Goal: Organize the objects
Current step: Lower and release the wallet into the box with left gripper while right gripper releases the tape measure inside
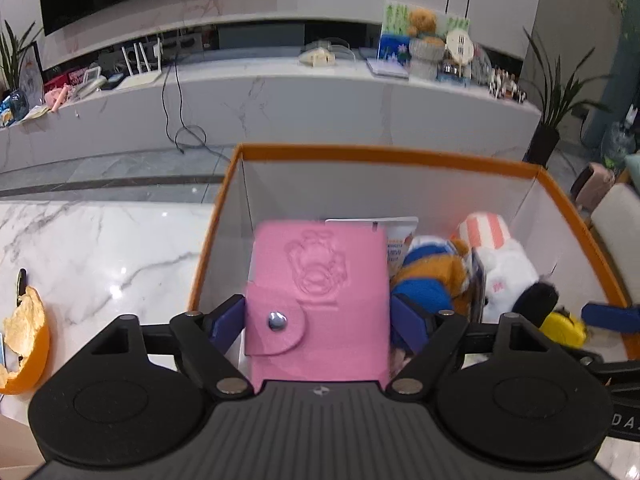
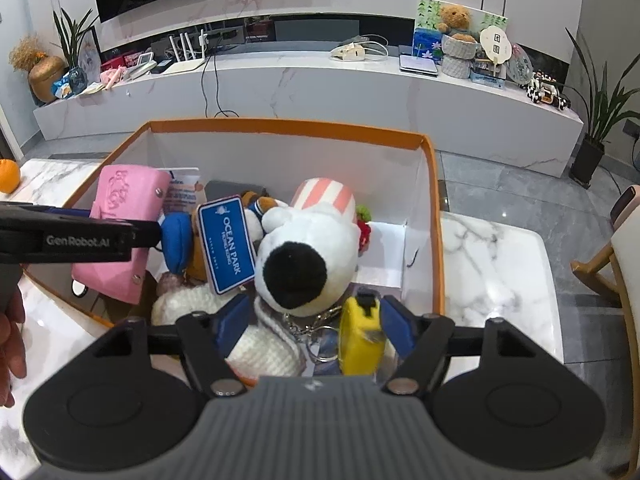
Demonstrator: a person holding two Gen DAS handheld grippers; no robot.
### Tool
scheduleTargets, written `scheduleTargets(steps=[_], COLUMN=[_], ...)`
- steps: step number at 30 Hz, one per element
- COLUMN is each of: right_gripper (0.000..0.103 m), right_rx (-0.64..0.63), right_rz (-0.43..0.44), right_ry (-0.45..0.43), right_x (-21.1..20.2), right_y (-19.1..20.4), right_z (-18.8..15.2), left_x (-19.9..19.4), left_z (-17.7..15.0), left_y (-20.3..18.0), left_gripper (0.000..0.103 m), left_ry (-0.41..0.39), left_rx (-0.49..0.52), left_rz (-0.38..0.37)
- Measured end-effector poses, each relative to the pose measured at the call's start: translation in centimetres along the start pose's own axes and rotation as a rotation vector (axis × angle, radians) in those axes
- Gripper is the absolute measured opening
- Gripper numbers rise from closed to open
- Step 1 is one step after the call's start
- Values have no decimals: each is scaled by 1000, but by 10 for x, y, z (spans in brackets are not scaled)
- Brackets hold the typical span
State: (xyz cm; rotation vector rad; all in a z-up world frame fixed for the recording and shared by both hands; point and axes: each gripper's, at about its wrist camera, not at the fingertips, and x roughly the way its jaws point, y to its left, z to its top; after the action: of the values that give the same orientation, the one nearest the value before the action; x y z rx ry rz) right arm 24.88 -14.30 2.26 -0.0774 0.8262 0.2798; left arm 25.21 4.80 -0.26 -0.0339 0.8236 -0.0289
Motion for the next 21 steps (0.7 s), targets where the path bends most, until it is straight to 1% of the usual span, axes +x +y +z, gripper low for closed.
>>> scheduleTargets(steps=[4, 6, 13, 21], right_gripper=[73, 73, 73, 73], right_rx=[0, 0, 2, 9], right_rz=[-1, -2, -3, -6], right_ry=[-1, -1, -4, -9], right_x=[0, 0, -1, -2], right_y=[-1, -1, -2, -4], right_z=[1, 1, 1, 2], left_x=[-12, -14, -13, -15], left_z=[4, 7, 6, 6], left_y=[3, 4, -3, -4], left_gripper=[93, 93, 93, 93], left_ry=[-61, -70, -57, -59], left_rx=[-22, -29, 5, 3], left_rz=[-20, -27, -35, -36])
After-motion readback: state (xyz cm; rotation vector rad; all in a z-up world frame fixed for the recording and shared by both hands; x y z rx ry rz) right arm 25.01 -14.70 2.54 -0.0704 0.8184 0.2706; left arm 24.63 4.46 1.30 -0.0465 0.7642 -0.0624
